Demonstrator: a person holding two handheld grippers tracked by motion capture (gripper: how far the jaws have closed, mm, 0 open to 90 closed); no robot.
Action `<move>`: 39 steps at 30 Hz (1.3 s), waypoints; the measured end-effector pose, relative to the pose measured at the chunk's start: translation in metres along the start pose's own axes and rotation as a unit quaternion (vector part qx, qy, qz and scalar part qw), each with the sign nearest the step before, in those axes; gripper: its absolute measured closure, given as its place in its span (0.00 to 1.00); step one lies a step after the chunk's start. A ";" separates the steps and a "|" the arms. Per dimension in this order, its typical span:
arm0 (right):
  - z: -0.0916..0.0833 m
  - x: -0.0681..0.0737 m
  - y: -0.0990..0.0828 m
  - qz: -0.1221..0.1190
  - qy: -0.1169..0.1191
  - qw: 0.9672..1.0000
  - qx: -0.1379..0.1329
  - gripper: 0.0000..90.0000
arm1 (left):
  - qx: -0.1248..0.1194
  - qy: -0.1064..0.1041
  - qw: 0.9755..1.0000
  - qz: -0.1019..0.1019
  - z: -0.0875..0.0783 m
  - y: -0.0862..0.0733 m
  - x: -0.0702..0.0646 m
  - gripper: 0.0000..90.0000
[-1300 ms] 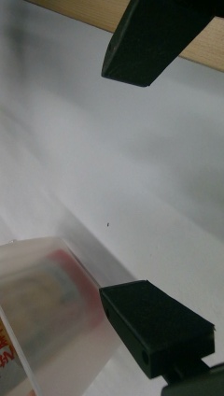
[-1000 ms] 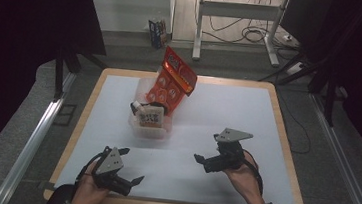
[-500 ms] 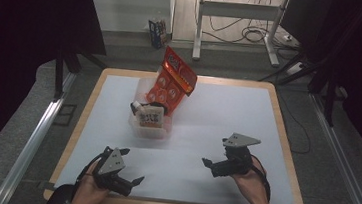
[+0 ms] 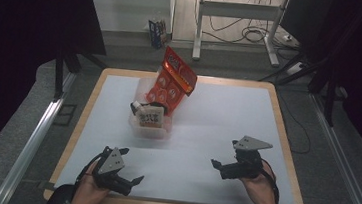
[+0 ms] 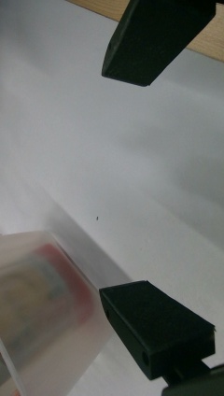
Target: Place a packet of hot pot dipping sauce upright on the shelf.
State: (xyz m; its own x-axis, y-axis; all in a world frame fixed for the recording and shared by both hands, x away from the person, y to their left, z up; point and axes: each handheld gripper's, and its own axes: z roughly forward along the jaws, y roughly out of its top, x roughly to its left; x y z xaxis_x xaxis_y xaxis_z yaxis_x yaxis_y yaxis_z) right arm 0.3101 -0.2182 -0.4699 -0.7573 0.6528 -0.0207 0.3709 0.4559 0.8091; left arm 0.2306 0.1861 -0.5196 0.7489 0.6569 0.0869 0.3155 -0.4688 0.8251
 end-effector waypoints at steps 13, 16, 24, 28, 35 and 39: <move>-0.014 -0.008 -0.013 0.006 -0.027 1.000 0.007 0.00 | 0.006 0.002 1.000 0.003 0.001 0.000 0.000 0.00; -0.017 -0.010 -0.017 0.008 -0.034 0.999 0.008 0.00 | 0.008 0.001 1.000 0.004 0.001 0.000 0.000 0.00; -0.026 -0.016 -0.027 0.017 -0.051 0.998 0.012 0.00 | 0.010 0.003 1.000 0.005 0.001 0.000 0.000 0.00; -0.030 -0.019 -0.033 0.023 -0.058 0.998 0.016 0.00 | 0.010 0.004 1.000 0.005 0.002 0.000 -0.001 0.00; -0.035 -0.024 -0.047 0.033 -0.069 0.997 0.027 0.00 | 0.012 0.004 1.000 0.006 0.002 0.000 -0.001 0.00; -0.035 -0.025 -0.052 0.035 -0.074 0.996 0.034 0.00 | 0.014 0.004 1.000 0.007 0.003 0.000 -0.001 0.00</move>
State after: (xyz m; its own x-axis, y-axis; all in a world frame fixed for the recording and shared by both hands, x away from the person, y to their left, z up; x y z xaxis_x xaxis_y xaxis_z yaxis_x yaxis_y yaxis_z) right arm 0.2904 -0.2798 -0.4910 -0.6424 0.7643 -0.0563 0.4593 0.4428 0.7700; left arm 0.2311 0.1841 -0.5215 0.7488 0.6548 0.1026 0.3219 -0.4946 0.8073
